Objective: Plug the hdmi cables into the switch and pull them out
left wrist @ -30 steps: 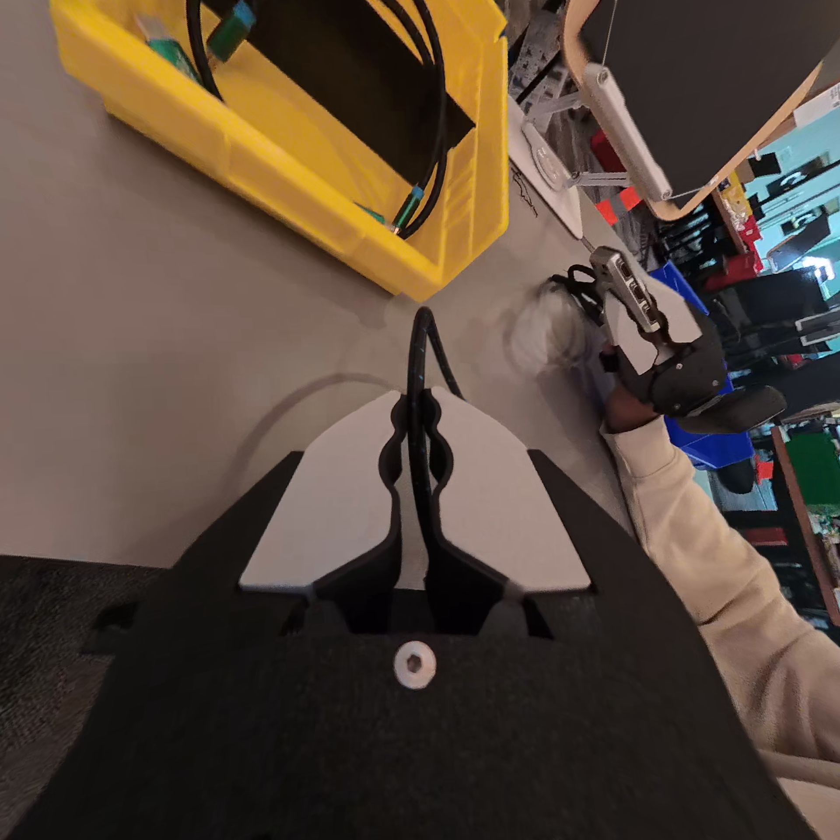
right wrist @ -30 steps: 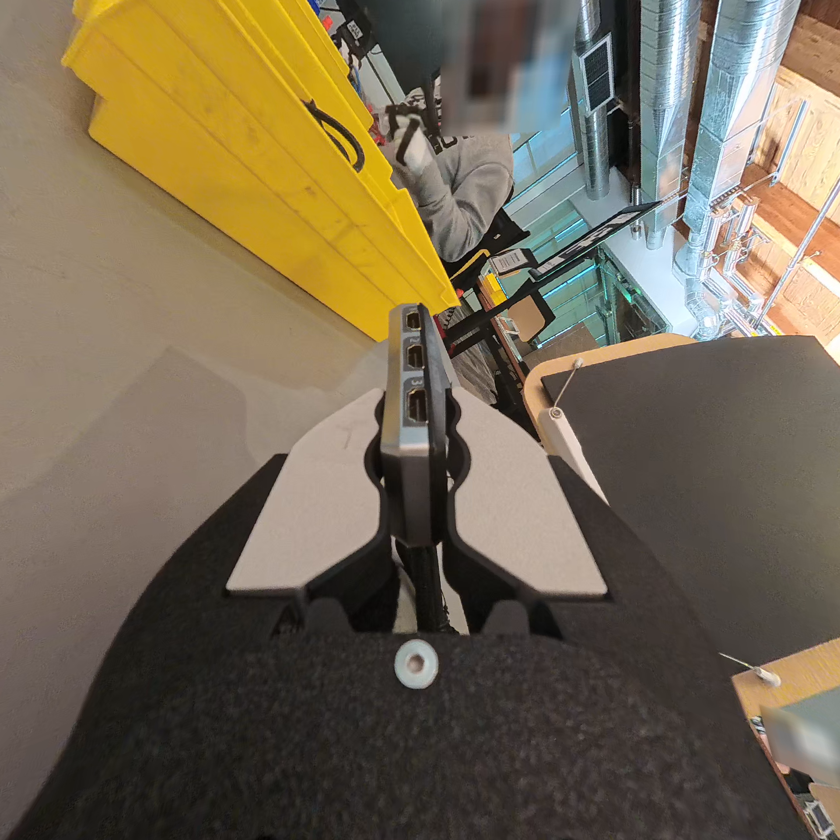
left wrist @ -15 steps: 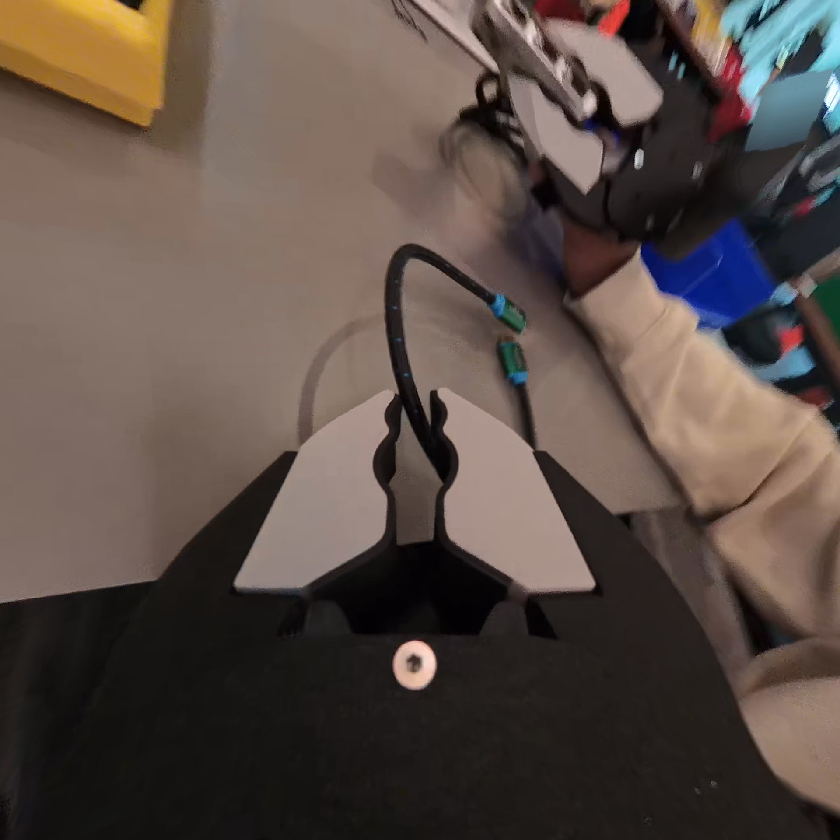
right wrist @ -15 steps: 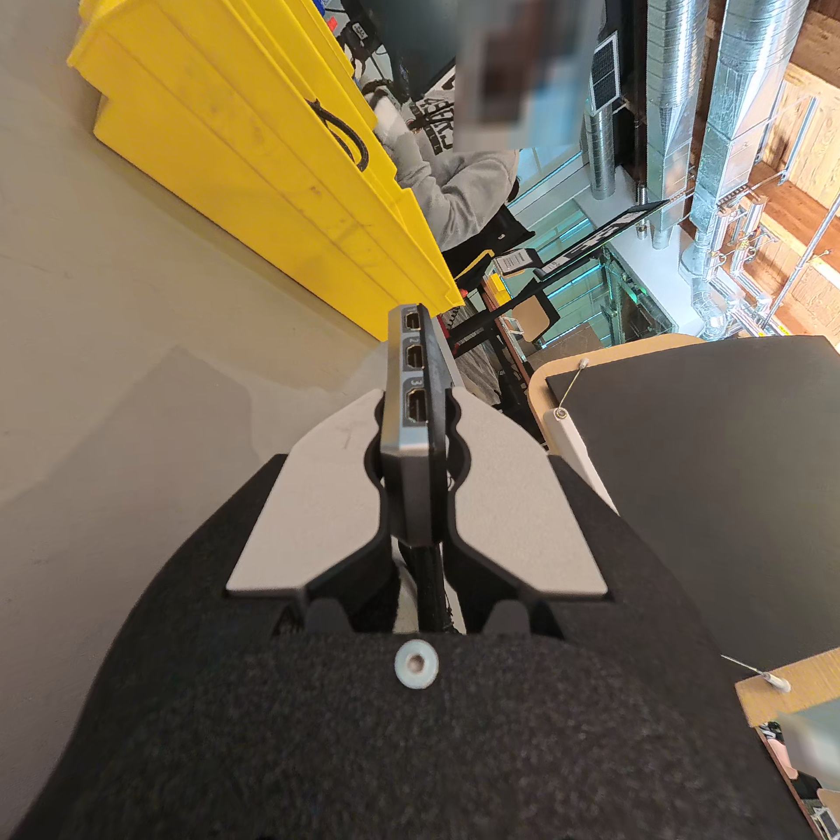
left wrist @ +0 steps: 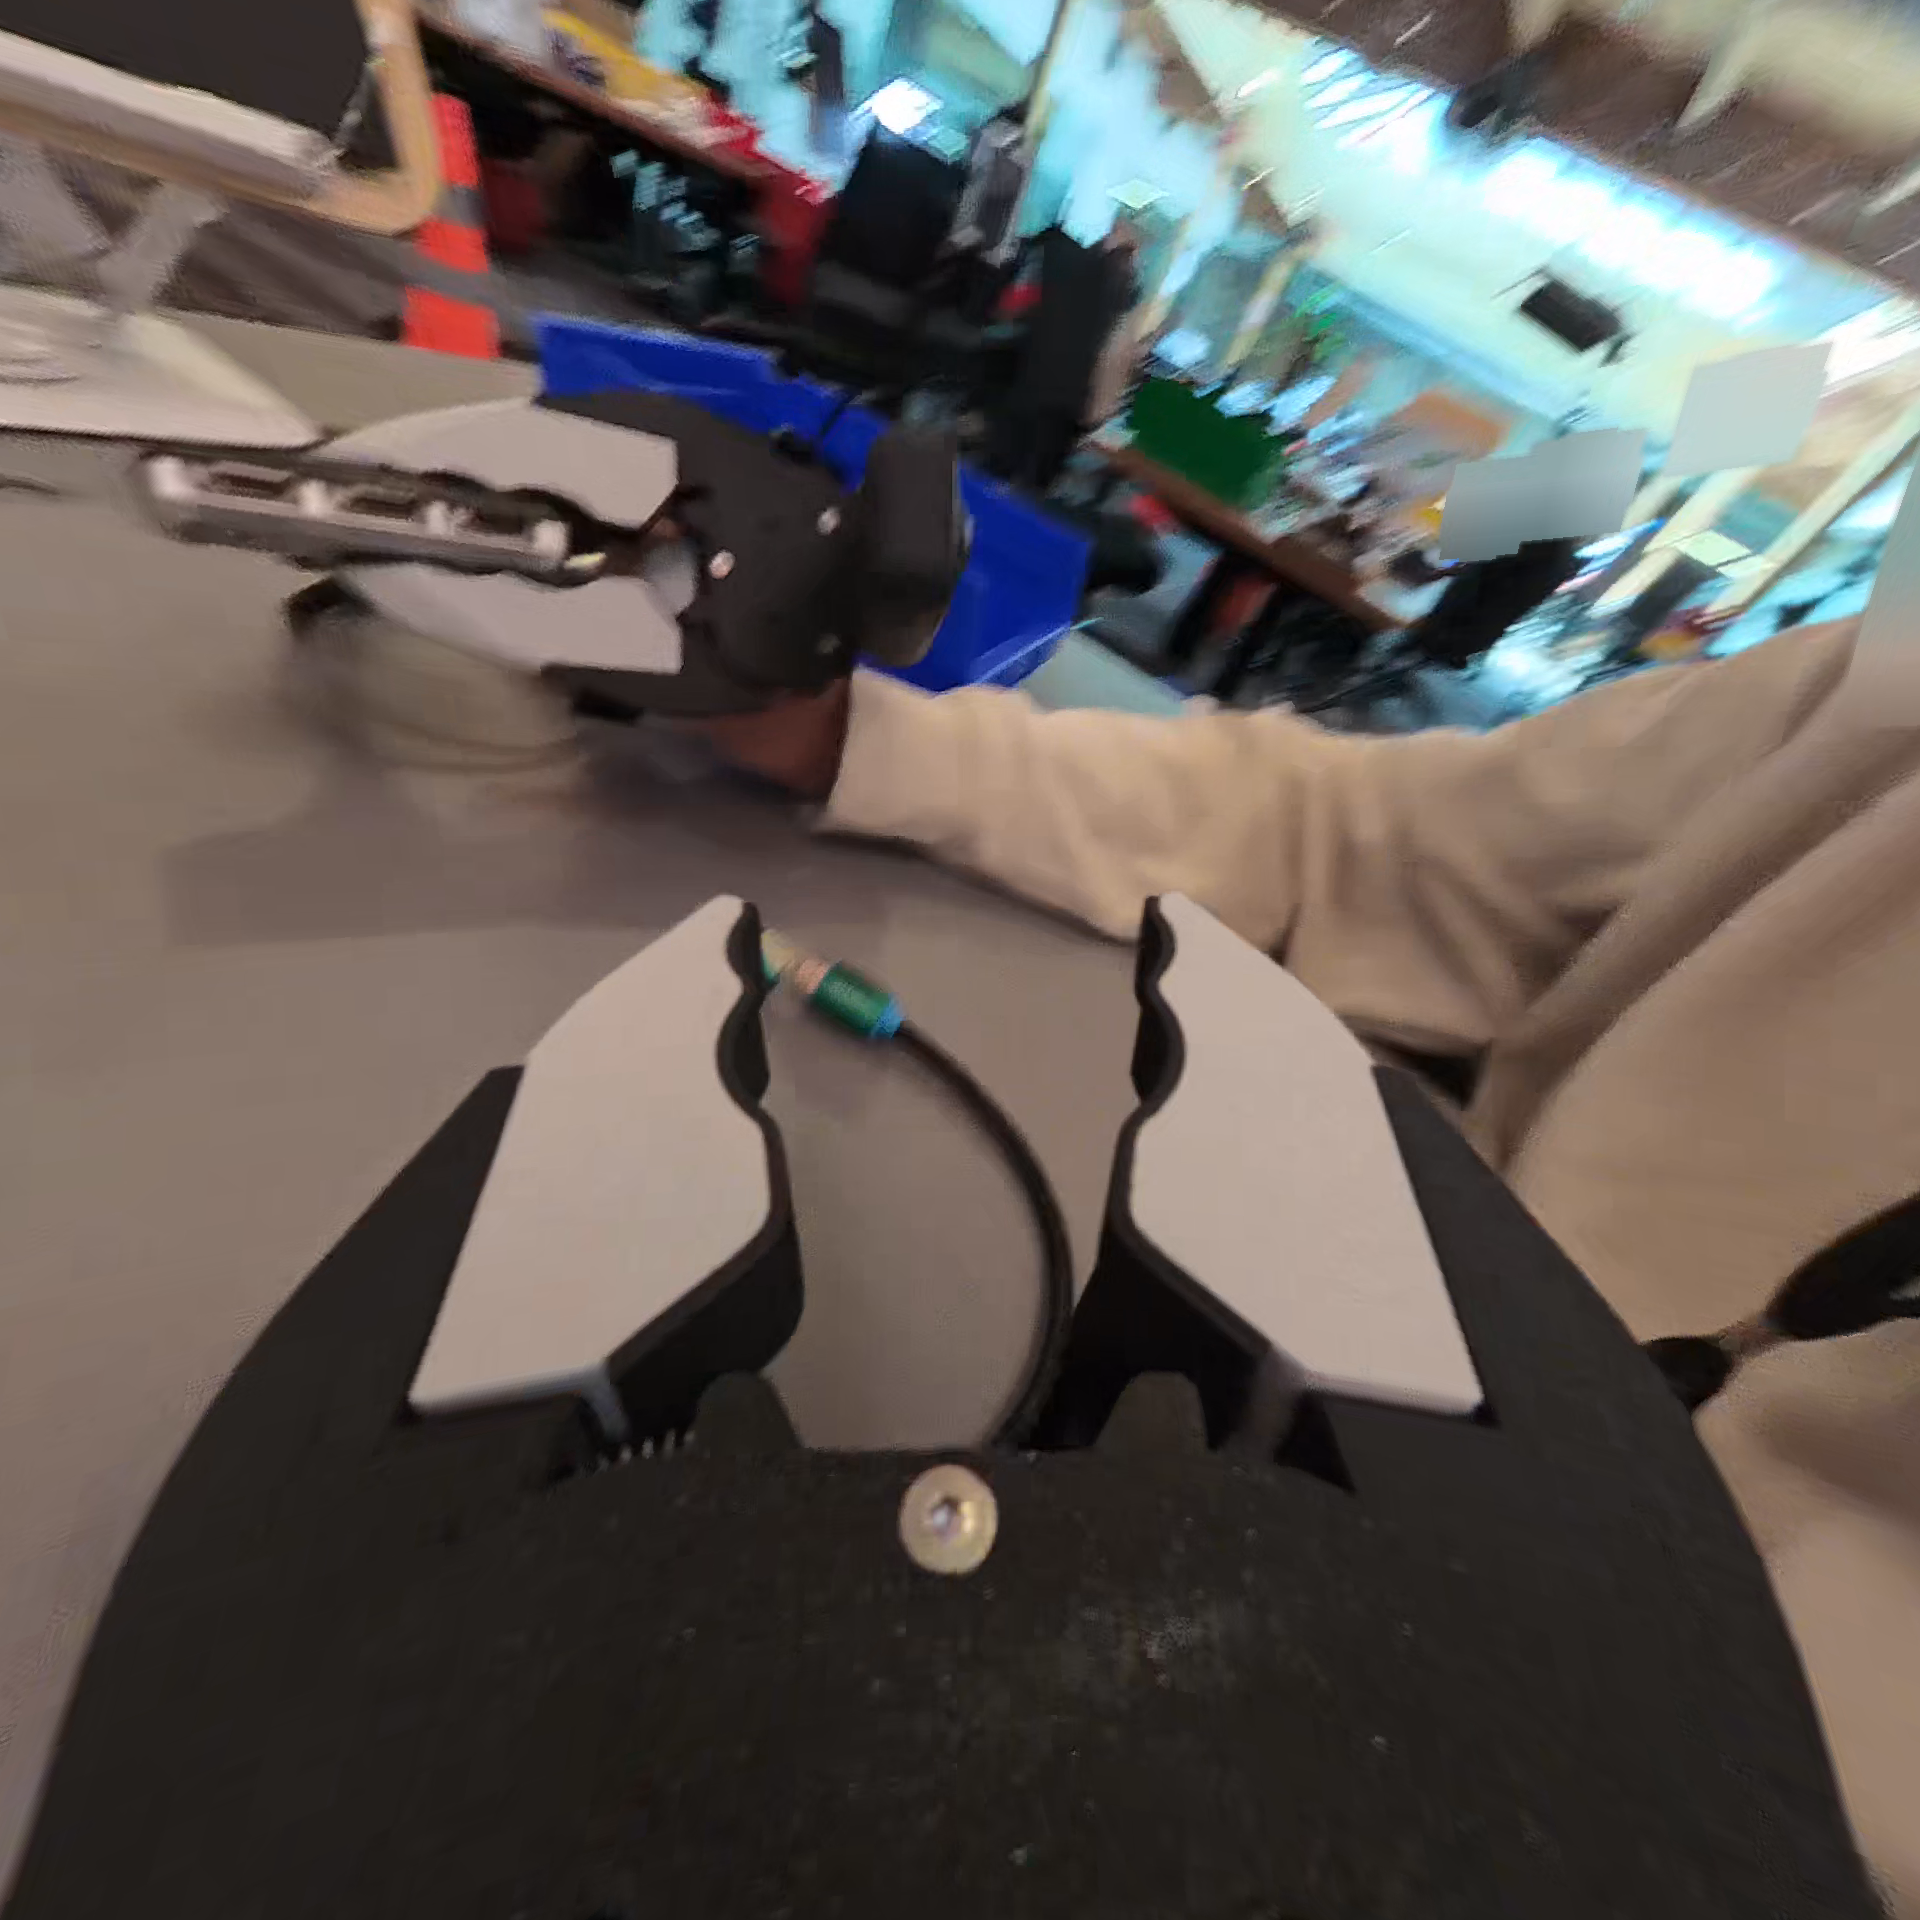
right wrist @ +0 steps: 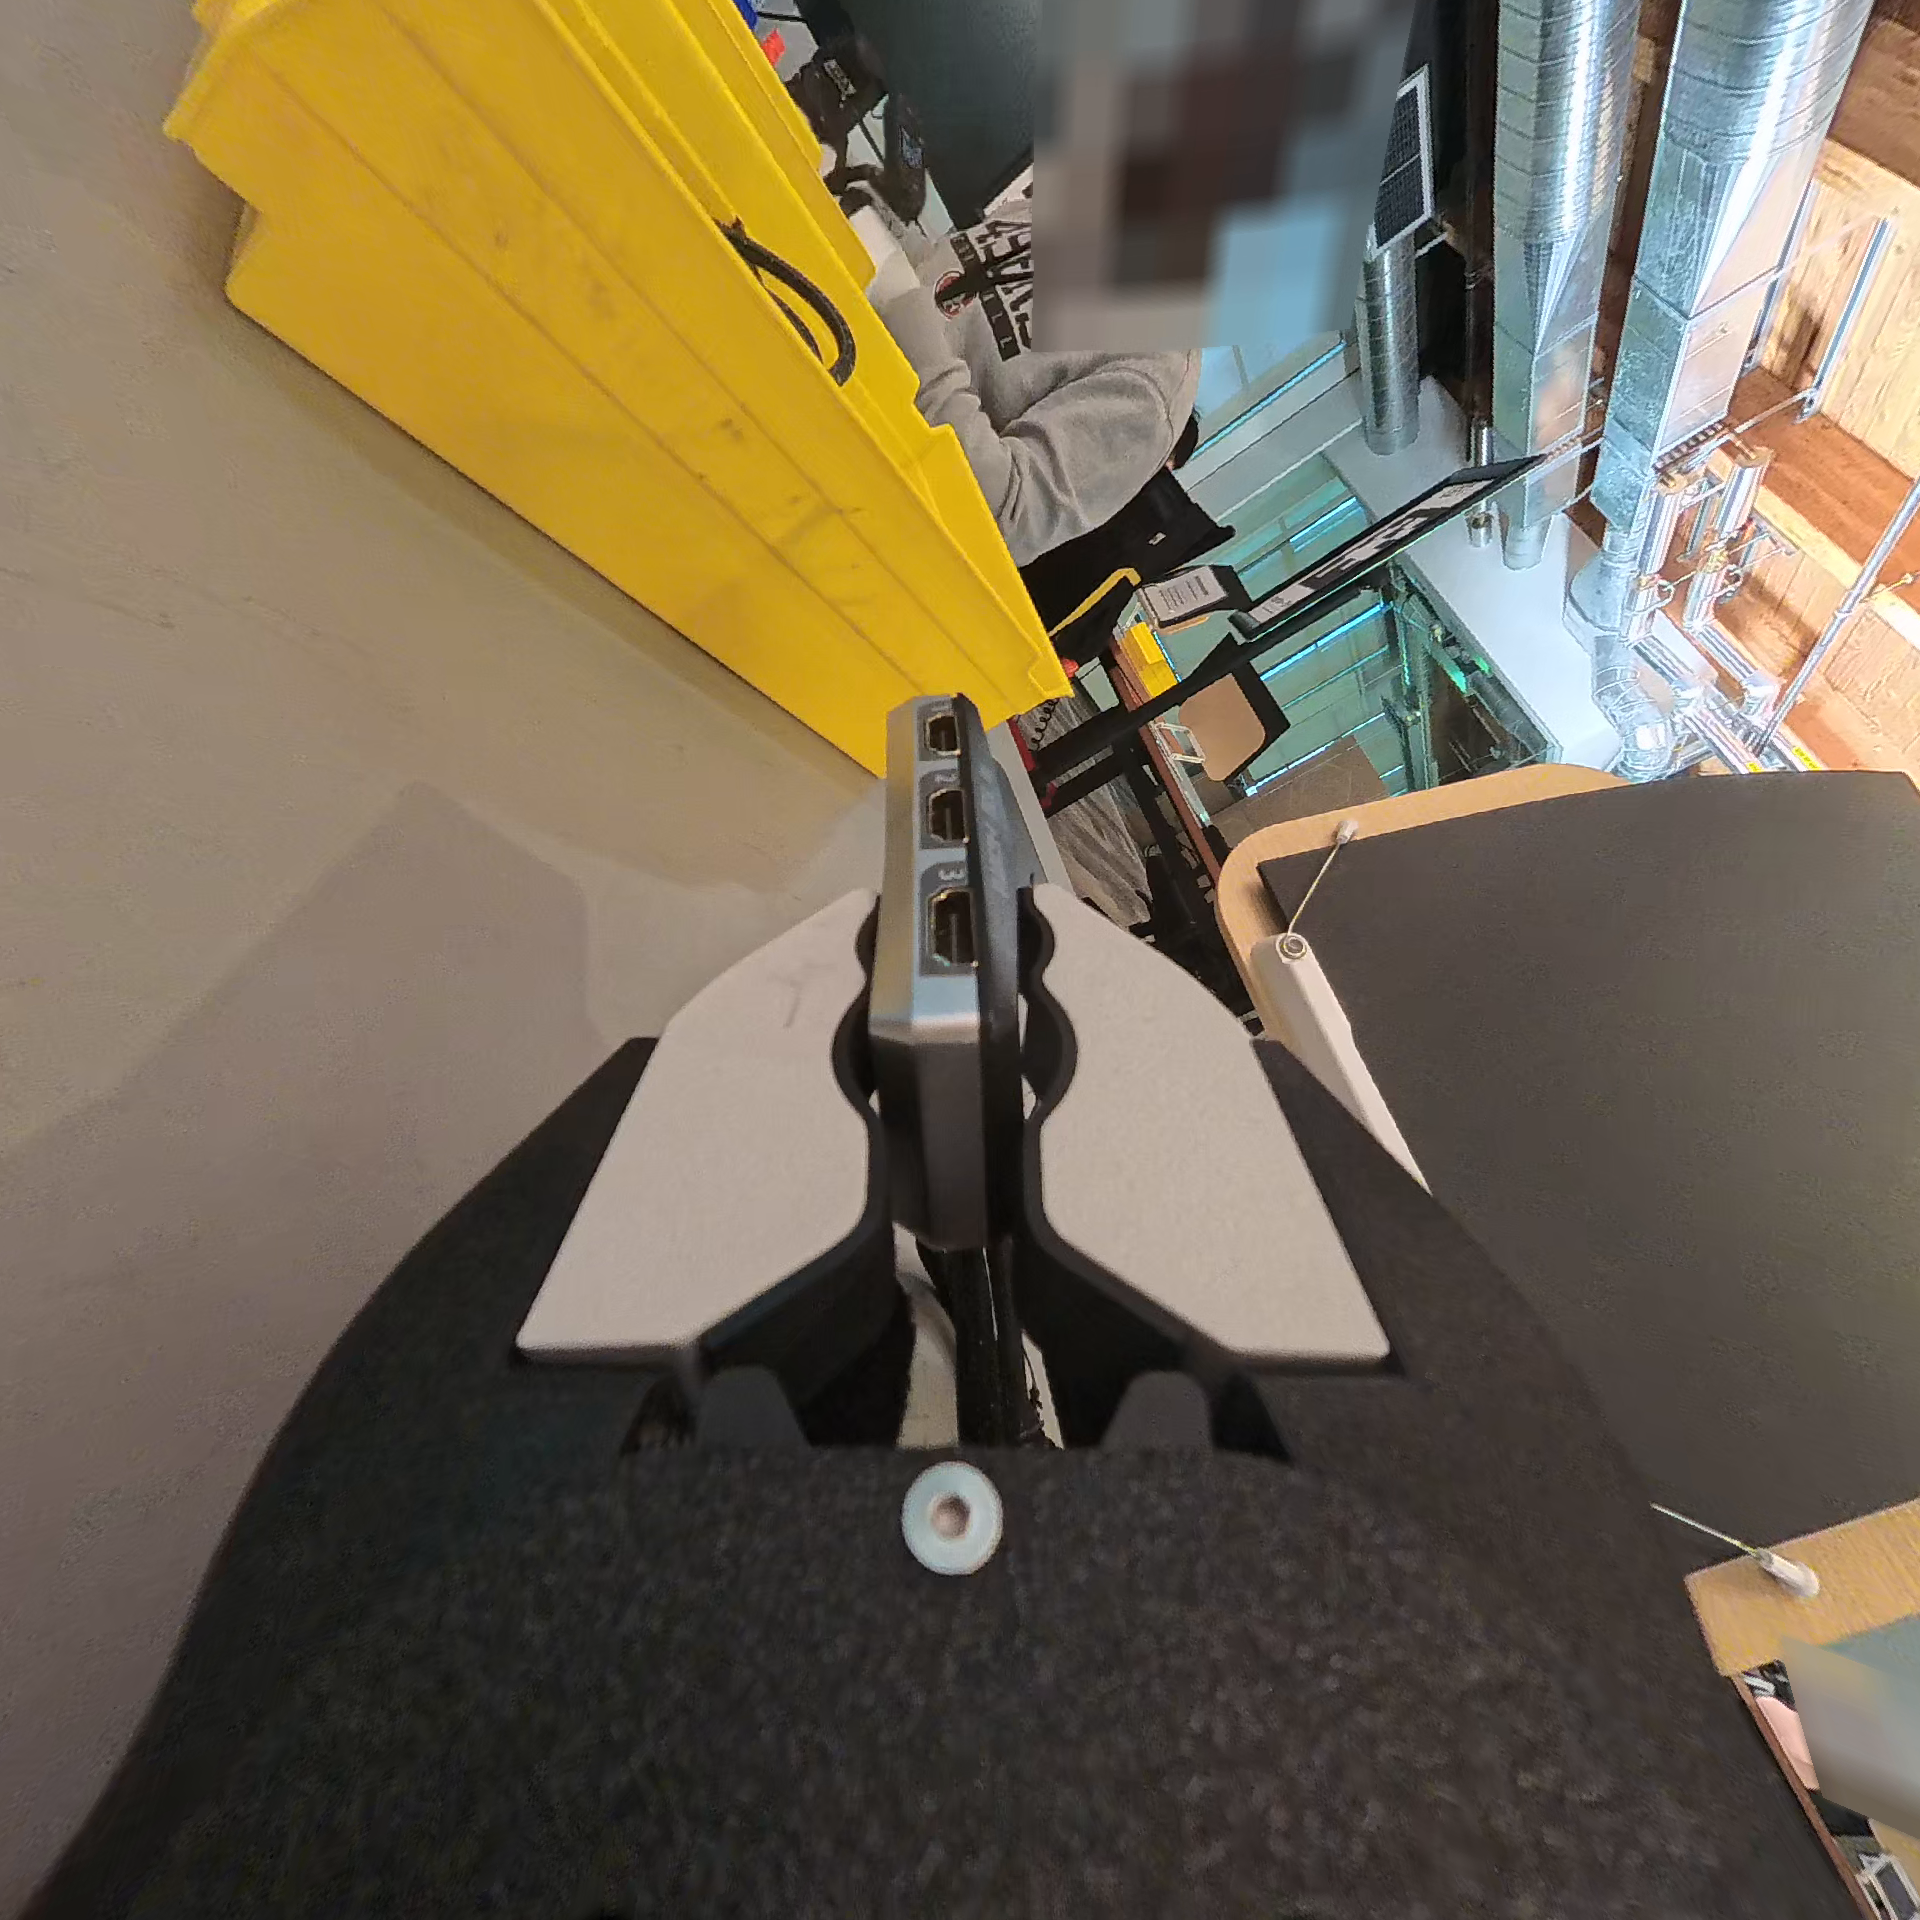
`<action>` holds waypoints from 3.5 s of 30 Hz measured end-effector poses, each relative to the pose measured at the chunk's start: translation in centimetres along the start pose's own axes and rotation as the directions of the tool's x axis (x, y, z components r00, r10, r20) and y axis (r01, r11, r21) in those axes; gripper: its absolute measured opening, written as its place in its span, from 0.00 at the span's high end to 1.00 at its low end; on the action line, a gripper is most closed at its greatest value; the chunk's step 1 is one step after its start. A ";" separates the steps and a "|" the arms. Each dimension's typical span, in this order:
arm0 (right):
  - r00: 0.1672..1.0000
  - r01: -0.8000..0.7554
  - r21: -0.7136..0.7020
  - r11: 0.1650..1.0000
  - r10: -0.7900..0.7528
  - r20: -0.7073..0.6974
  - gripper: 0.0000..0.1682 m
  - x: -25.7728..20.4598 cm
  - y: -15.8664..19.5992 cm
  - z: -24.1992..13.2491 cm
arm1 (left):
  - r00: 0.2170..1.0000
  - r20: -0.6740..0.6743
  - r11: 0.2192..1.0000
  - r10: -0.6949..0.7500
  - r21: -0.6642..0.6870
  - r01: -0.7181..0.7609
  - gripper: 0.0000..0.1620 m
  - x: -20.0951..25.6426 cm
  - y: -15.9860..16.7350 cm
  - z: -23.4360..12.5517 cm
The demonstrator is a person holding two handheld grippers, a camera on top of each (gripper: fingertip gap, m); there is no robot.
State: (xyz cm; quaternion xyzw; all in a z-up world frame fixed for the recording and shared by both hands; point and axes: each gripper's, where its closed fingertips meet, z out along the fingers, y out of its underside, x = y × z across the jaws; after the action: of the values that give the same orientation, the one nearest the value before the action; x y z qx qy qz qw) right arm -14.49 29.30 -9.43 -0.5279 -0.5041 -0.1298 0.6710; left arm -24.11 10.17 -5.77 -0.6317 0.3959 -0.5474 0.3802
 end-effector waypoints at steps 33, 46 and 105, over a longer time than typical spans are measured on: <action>0.999 -0.039 -0.002 0.999 0.039 0.006 0.87 0.2 0.4 -0.1 | 0.832 -0.353 0.625 0.428 -0.550 -0.554 0.93 -8.7 9.4 7.3; 0.999 0.027 -0.035 0.999 -0.028 -0.029 0.87 0.2 0.2 -0.2 | 0.963 -0.046 0.632 0.264 -0.747 -0.209 0.94 -10.8 1.5 1.9; 0.955 0.245 -0.260 0.934 -0.279 -0.100 0.87 -0.3 0.1 0.1 | 0.928 0.366 0.581 0.066 -0.771 0.263 0.94 -15.0 -3.1 6.2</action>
State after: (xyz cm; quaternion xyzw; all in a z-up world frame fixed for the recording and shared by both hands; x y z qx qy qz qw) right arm -14.59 29.30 -9.74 -0.5246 -0.5037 -0.3148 0.6099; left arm -19.03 25.40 -9.44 -0.8439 0.4890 -0.2040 0.0845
